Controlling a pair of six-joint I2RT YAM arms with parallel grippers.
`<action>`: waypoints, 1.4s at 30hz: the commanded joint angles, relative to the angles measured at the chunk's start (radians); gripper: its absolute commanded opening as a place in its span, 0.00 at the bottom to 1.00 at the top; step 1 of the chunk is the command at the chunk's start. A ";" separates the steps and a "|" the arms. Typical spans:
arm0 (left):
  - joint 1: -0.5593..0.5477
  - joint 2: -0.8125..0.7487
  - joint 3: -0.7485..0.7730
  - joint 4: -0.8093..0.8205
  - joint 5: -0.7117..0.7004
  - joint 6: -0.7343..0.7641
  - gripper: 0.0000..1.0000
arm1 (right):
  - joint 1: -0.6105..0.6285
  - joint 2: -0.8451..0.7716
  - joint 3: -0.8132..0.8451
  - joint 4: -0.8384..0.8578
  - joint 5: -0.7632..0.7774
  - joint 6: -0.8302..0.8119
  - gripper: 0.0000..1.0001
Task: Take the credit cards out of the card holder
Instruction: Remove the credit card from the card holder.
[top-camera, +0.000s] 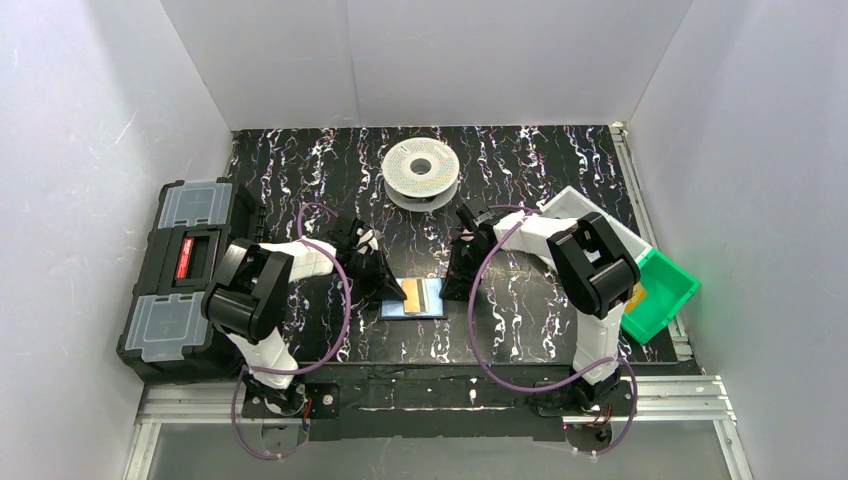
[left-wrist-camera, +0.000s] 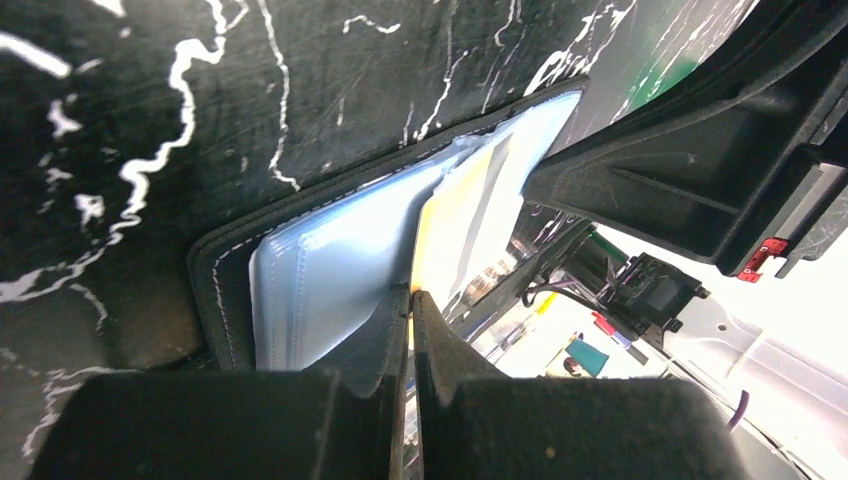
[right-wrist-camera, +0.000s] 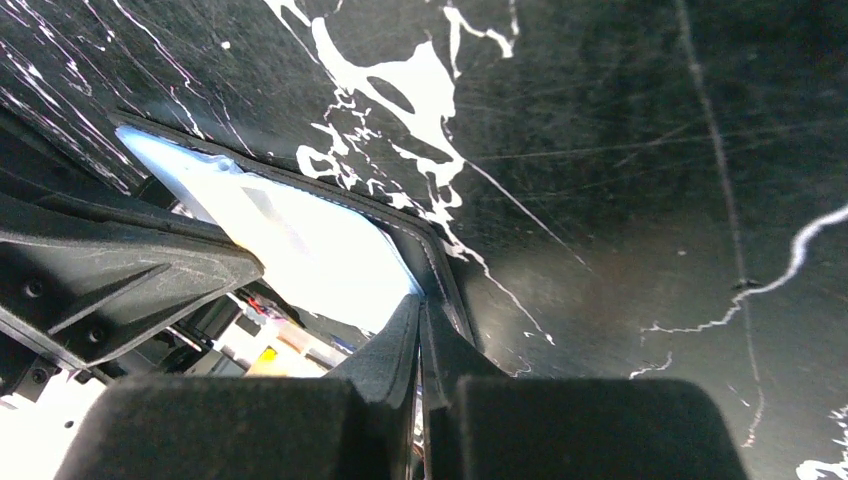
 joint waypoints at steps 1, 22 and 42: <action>0.023 -0.041 0.017 -0.121 -0.054 0.053 0.00 | 0.011 0.040 0.003 -0.006 0.070 -0.007 0.06; 0.038 -0.054 0.034 -0.159 -0.069 0.075 0.12 | 0.011 0.046 0.009 -0.008 0.065 -0.014 0.06; 0.038 -0.016 -0.009 0.010 0.070 -0.004 0.20 | 0.011 0.052 0.017 -0.015 0.063 -0.017 0.07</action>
